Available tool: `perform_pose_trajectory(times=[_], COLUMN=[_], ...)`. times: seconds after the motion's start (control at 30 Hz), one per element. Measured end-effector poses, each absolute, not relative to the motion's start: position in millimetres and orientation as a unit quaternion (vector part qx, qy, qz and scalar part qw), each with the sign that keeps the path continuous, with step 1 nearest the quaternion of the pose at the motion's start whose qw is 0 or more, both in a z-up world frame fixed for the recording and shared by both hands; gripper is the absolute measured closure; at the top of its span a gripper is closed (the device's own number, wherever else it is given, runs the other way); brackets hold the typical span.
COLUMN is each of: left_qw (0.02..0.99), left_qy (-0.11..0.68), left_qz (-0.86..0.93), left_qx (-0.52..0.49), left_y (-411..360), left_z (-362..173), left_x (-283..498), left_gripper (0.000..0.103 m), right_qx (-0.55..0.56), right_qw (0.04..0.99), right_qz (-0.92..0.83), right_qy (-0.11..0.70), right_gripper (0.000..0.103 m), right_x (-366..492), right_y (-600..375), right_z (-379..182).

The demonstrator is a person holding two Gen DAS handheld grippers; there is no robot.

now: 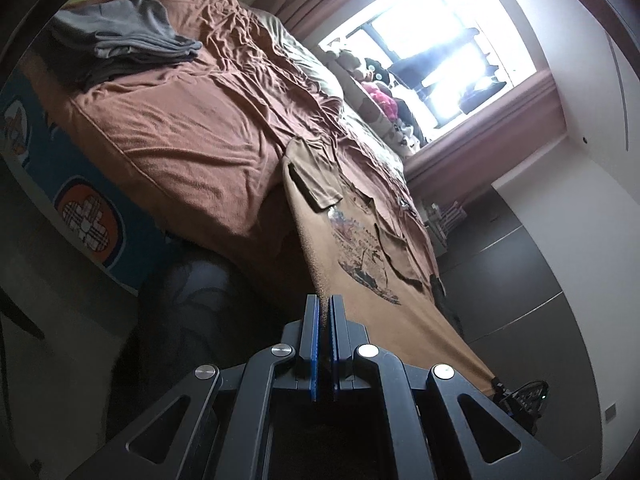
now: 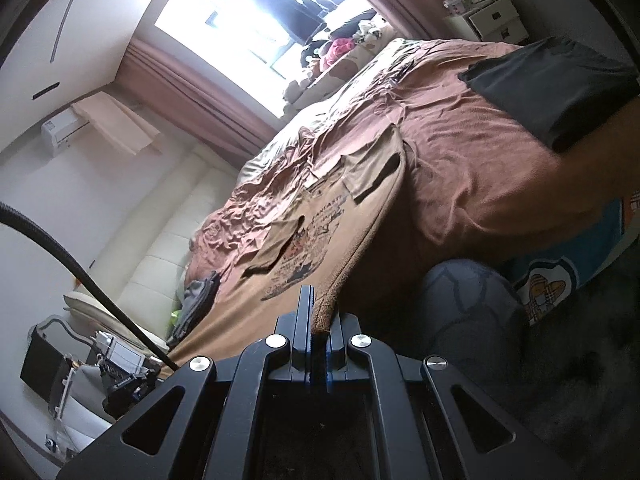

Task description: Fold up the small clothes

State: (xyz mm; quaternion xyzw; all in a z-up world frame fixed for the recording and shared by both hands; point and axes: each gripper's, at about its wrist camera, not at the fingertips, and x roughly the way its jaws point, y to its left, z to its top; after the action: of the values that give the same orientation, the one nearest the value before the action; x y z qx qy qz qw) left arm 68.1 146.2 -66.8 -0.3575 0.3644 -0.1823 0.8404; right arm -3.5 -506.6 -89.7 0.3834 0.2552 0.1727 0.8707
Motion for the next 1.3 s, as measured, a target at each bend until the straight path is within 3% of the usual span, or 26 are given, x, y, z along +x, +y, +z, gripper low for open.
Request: perform_pose_trajectory(times=[0.4, 1.03, 1.3], left_qw=[0.846, 0.871, 0.875], left_qy=[0.351, 0.316, 0.323], left_qz=[-0.184, -0.164, -0.144], left_qx=[-0.357, -0.338, -0.331], left_y=[140, 110, 103], left_z=[-53, 11, 15], left_x=[92, 229, 290], left_gripper=[0.099, 0.099, 0.099], right_qx=[0.398, 0.370, 0.361], right_qw=[0.866, 0.883, 0.886], right_qz=[0.175, 0.182, 0.167], right_qy=[0.246, 0.225, 0.238], right_gripper=[0.102, 0.102, 0.102], right_x=[24, 164, 222], right_y=[-521, -531, -525], right_z=[-100, -39, -34])
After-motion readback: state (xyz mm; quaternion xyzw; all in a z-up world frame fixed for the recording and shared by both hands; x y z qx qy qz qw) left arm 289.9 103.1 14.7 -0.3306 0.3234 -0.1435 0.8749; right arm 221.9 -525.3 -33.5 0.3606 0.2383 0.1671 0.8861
